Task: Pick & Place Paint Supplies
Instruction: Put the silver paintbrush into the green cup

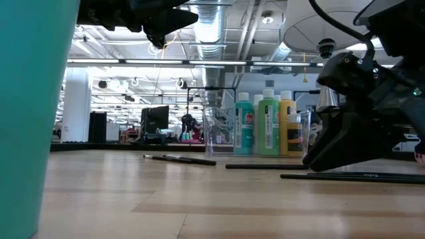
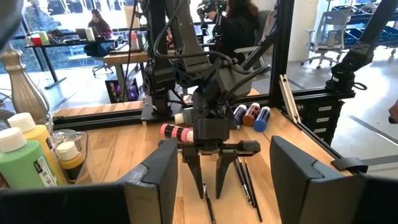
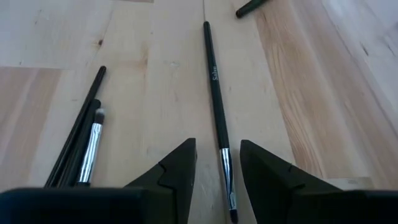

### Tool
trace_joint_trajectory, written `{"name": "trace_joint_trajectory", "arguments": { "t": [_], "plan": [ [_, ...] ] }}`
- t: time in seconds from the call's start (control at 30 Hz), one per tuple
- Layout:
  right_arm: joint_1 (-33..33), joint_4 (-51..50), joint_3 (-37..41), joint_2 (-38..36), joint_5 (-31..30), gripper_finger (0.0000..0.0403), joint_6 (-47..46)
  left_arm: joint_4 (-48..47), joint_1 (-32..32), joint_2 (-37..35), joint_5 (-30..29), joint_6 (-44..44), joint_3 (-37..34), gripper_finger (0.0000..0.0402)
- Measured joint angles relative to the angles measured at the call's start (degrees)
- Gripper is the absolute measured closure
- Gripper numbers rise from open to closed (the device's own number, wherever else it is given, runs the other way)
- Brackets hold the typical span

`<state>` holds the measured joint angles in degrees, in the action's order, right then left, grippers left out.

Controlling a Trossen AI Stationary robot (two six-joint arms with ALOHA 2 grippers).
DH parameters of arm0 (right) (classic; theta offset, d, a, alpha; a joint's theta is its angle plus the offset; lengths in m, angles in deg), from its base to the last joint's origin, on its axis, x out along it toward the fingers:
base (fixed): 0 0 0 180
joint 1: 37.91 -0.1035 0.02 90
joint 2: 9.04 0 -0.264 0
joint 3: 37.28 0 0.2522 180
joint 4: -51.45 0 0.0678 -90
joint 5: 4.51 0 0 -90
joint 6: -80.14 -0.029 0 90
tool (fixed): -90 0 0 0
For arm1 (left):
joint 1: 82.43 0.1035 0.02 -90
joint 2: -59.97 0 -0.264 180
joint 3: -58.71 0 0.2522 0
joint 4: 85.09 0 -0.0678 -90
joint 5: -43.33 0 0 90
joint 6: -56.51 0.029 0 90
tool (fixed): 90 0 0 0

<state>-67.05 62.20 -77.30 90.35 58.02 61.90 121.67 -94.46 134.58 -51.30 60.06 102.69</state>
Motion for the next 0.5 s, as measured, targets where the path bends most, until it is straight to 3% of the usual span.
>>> {"name": "trace_joint_trajectory", "arguments": {
  "t": [0.5],
  "plan": [
    [-0.10, -2.34, -0.02, -0.67, 1.31, 0.0296, -3.37, 0.60, -0.09, 0.00, 0.00, -0.85, 0.00, 0.0248]
  ]
}}
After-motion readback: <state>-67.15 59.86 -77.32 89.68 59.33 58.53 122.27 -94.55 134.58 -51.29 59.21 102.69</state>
